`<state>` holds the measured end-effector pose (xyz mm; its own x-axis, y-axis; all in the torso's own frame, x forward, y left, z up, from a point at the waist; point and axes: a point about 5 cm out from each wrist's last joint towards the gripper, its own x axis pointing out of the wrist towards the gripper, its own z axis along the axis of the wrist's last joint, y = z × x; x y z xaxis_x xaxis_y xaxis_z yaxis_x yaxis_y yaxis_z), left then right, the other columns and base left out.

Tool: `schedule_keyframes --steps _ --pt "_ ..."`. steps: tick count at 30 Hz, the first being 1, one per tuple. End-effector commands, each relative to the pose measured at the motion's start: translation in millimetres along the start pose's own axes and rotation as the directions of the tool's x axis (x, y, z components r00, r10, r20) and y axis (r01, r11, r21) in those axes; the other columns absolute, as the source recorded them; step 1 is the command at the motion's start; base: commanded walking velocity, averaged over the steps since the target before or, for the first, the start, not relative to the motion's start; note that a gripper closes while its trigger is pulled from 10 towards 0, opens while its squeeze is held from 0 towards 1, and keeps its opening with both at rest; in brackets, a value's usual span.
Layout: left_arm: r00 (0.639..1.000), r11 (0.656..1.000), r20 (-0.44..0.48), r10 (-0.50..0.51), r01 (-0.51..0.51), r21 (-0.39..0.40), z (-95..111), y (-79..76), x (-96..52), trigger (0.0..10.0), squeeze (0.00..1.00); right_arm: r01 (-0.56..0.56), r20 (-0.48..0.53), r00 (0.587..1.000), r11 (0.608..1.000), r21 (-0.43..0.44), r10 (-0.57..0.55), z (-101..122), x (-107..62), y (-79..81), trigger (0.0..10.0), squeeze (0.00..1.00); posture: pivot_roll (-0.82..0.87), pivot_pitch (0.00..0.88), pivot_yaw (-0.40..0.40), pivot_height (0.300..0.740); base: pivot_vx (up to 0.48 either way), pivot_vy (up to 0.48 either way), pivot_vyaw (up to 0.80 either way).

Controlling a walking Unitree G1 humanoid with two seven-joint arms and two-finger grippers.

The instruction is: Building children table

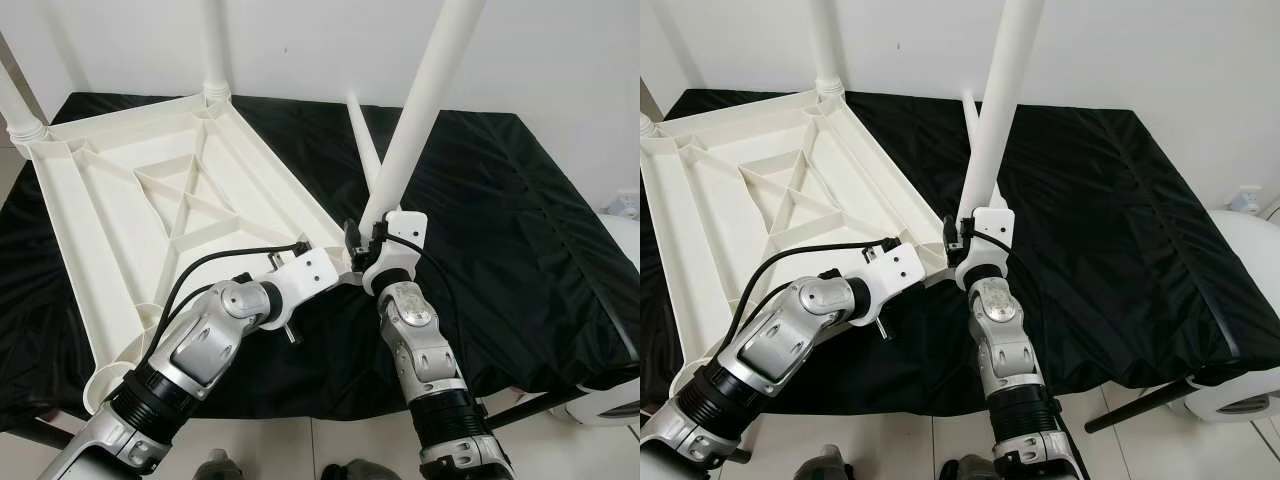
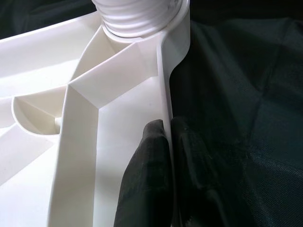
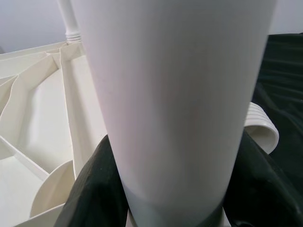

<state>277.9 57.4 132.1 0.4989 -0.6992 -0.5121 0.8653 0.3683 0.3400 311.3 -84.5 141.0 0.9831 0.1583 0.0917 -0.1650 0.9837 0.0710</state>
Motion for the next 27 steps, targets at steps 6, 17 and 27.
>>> schedule_keyframes --steps 6,17,27 --pt "0.999 0.998 0.024 -0.046 0.045 0.034 7 -11.6 3.3 10.0 0.00 0.017 0.036 0.999 1.000 0.014 -0.018 11 -1.1 1.7 10.0 1.00 0.05 0.000 -0.072 0.740 0.000 0.000 0.00" --pt "0.999 0.999 0.026 -0.047 0.047 0.027 7 -13.2 4.1 10.0 0.00 0.034 0.026 0.999 0.999 0.005 -0.034 10 -2.4 -9.9 10.0 1.00 0.05 0.000 -0.076 0.740 0.000 0.000 0.00" --pt "0.999 0.999 0.028 -0.040 0.039 0.025 8 -11.6 3.8 10.0 0.00 -0.079 -0.002 0.997 0.997 -0.001 0.079 4 -7.3 -20.2 10.0 0.00 0.04 0.000 -0.079 0.740 0.000 0.000 0.00"
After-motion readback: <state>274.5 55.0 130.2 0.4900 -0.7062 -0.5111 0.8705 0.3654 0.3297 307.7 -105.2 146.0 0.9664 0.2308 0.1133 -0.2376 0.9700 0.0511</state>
